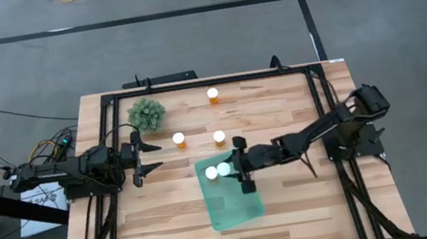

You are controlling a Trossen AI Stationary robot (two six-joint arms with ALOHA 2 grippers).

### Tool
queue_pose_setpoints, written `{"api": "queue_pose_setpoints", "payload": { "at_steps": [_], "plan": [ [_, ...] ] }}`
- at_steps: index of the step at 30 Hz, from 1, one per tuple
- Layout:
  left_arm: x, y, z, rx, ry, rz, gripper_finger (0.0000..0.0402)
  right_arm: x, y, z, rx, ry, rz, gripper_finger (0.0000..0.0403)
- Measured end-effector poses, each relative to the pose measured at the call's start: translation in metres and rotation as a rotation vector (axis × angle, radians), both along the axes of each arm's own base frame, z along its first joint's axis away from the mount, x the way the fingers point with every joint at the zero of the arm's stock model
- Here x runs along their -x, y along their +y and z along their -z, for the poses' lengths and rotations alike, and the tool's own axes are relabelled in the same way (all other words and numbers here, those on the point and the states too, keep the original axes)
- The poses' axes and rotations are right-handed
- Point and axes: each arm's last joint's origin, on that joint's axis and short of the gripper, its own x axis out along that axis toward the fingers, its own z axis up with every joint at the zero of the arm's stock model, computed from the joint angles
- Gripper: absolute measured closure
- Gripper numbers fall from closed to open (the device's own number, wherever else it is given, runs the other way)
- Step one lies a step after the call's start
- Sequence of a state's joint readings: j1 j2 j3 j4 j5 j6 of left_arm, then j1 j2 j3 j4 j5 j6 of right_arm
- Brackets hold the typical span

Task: Pick and place pill bottles into a basket
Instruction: Put the orange pill bottle into the green bin

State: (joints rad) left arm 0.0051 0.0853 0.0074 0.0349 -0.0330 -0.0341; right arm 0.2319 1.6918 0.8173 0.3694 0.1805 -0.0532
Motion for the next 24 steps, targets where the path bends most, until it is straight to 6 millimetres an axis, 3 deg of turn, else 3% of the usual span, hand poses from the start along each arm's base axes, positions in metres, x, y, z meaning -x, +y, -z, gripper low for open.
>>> {"api": "queue_pose_setpoints", "payload": {
  "at_steps": [8,17,24],
  "plan": [
    [0.000,0.000,0.000,0.000,-0.001,0.000,0.0154,-0.008,-0.009,0.030,-0.039,0.071,0.011,0.0217],
    [0.000,0.000,0.000,0.000,-0.001,0.000,0.0154,-0.012,-0.012,0.031,-0.051,0.046,0.017,0.0219],
    [0.000,0.000,0.000,0.000,-0.001,0.000,0.0154,-0.013,-0.022,0.032,-0.117,0.052,0.059,0.0191]
  ]
}}
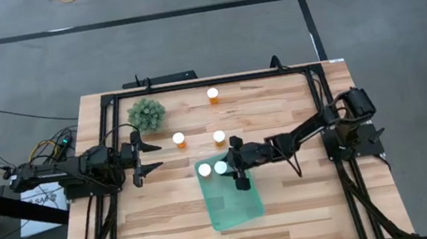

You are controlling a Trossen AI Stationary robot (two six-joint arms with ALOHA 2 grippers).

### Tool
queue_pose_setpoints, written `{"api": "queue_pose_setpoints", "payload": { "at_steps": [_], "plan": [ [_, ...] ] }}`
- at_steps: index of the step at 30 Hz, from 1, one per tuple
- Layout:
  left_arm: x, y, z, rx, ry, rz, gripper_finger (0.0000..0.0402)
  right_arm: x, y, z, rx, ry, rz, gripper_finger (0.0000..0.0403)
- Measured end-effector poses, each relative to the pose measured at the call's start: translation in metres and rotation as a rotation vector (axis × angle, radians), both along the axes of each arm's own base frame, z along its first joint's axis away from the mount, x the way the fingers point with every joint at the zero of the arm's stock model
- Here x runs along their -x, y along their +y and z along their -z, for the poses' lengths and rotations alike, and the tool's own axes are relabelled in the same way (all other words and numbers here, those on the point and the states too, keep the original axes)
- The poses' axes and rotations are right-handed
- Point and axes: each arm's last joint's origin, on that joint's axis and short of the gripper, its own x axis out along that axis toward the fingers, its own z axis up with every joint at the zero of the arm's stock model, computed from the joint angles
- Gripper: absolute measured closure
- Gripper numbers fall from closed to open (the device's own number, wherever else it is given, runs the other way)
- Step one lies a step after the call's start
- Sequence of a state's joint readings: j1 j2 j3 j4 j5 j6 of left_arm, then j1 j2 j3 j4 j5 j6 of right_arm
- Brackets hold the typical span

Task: Pick and place pill bottles into a basket
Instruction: Put the orange pill bottle into the green bin

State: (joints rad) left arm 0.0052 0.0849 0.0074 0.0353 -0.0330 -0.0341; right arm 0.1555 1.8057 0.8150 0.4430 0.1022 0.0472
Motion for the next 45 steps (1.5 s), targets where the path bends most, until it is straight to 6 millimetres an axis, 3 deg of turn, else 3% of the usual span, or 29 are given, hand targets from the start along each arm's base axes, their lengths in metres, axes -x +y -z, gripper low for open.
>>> {"api": "queue_pose_setpoints", "payload": {
  "at_steps": [6,13,19,22,29,36,45],
  "plan": [
    [0.000,0.000,0.000,0.000,0.000,0.000,0.0154,0.000,-0.003,0.000,-0.011,0.000,0.016,0.0165],
    [0.000,0.000,0.000,0.000,0.000,0.000,0.0154,0.000,0.002,-0.002,-0.008,-0.012,-0.002,0.0164],
    [0.000,0.000,0.000,0.000,0.000,0.000,0.0154,0.005,0.010,-0.033,0.039,-0.079,-0.051,0.0164],
    [0.000,0.000,0.000,0.000,0.000,0.000,0.0154,0.010,0.004,-0.051,0.096,-0.102,0.004,0.0163],
    [0.000,0.000,0.000,0.000,0.000,0.000,0.0154,0.021,-0.032,-0.078,0.164,-0.127,0.196,0.0163],
    [0.000,0.000,0.000,0.000,0.001,0.000,0.0154,0.034,-0.090,-0.099,0.176,-0.155,0.375,0.0163],
    [0.000,0.000,0.000,0.000,0.000,0.000,0.0154,0.059,-0.166,-0.097,0.090,-0.093,0.518,0.0163]
  ]
}}
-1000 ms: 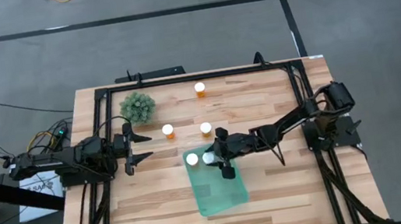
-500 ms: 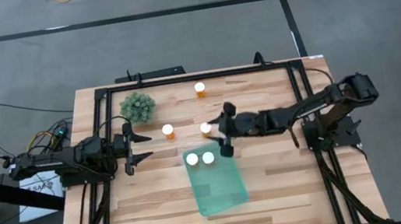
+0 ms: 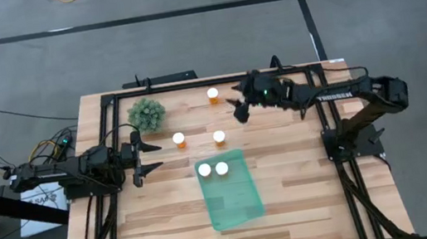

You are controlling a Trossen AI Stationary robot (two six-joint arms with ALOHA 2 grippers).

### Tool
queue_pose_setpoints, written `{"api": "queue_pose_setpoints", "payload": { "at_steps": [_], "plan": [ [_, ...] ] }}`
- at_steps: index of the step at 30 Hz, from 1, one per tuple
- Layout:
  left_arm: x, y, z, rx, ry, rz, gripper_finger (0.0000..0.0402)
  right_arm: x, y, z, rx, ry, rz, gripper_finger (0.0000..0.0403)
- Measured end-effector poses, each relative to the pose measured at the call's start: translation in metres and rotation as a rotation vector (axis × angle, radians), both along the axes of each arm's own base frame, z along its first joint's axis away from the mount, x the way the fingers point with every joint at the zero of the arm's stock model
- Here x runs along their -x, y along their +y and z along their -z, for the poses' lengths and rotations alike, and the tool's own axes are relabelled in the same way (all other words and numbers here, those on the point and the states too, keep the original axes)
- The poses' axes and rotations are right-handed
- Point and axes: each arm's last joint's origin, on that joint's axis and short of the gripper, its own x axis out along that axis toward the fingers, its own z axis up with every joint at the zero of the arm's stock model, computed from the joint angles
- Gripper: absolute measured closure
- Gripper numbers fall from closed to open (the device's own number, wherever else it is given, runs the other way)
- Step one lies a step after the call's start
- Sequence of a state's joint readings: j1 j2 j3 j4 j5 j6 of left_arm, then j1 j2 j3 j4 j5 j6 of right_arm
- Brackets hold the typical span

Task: Pick and place pill bottles into a basket
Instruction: Put the orange pill bottle into the green bin

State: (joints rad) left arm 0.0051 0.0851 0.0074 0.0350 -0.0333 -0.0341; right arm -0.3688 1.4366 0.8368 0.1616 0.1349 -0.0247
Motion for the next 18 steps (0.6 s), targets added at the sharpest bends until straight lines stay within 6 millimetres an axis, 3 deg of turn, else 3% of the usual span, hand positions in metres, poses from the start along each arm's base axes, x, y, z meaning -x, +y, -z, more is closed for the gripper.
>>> {"api": "queue_pose_setpoints", "payload": {
  "at_steps": [11,18],
  "plan": [
    [0.000,0.000,0.000,0.000,-0.001,0.000,0.0154,0.034,-0.064,0.017,-0.168,0.040,-0.020,0.0163],
    [0.000,0.000,0.000,0.000,-0.001,0.000,0.0154,0.024,-0.089,0.039,-0.215,0.132,-0.097,0.0163]
  ]
}}
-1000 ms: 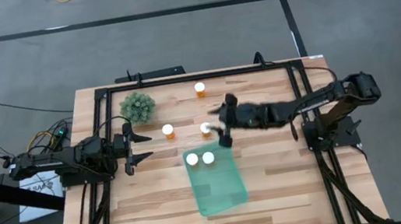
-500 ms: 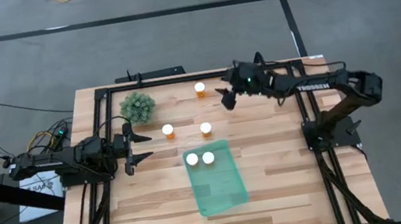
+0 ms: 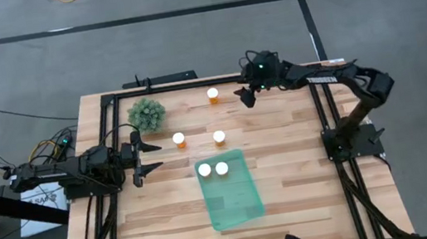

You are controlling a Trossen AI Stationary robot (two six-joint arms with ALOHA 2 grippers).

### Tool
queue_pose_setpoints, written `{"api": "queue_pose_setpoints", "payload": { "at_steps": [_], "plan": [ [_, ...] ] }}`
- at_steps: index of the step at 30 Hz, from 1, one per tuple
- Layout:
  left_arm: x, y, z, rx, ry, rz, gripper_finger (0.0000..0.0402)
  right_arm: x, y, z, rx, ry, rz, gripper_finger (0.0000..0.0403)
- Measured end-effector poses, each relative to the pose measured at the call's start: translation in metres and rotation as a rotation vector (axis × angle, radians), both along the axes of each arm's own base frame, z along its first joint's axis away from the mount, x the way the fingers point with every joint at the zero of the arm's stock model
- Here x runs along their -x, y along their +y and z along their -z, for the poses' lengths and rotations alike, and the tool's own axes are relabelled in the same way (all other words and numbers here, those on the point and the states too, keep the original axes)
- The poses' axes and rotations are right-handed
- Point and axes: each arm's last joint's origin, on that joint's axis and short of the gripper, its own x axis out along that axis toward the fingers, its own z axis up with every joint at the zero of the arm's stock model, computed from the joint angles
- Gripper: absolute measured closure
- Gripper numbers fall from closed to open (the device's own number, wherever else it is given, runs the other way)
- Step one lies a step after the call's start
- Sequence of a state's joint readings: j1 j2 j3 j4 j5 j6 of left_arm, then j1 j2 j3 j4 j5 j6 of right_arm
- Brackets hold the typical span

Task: Pick and place pill bottles into a basket
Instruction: Put the orange pill bottle into the green bin

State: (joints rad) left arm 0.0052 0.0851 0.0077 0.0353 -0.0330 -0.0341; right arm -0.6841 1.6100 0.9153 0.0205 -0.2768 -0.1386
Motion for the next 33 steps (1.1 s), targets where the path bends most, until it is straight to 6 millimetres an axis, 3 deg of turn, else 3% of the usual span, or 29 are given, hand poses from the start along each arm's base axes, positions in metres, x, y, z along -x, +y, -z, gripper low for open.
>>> {"api": "queue_pose_setpoints", "payload": {
  "at_steps": [5,11,21,33],
  "plan": [
    [0.000,0.000,0.000,0.000,0.000,0.000,0.0154,-0.014,-0.009,0.016,0.012,0.092,-0.089,0.0163],
    [0.000,0.000,0.000,0.000,0.001,0.000,0.0154,-0.026,-0.014,0.017,0.037,0.121,-0.199,0.0163],
    [0.000,0.000,0.000,0.000,0.000,0.000,0.0154,-0.038,-0.016,0.005,0.053,0.154,-0.319,0.0163],
    [0.000,0.000,0.000,0.000,0.001,0.000,0.0154,-0.040,-0.021,-0.004,0.108,0.185,-0.281,0.0163]
  ]
}}
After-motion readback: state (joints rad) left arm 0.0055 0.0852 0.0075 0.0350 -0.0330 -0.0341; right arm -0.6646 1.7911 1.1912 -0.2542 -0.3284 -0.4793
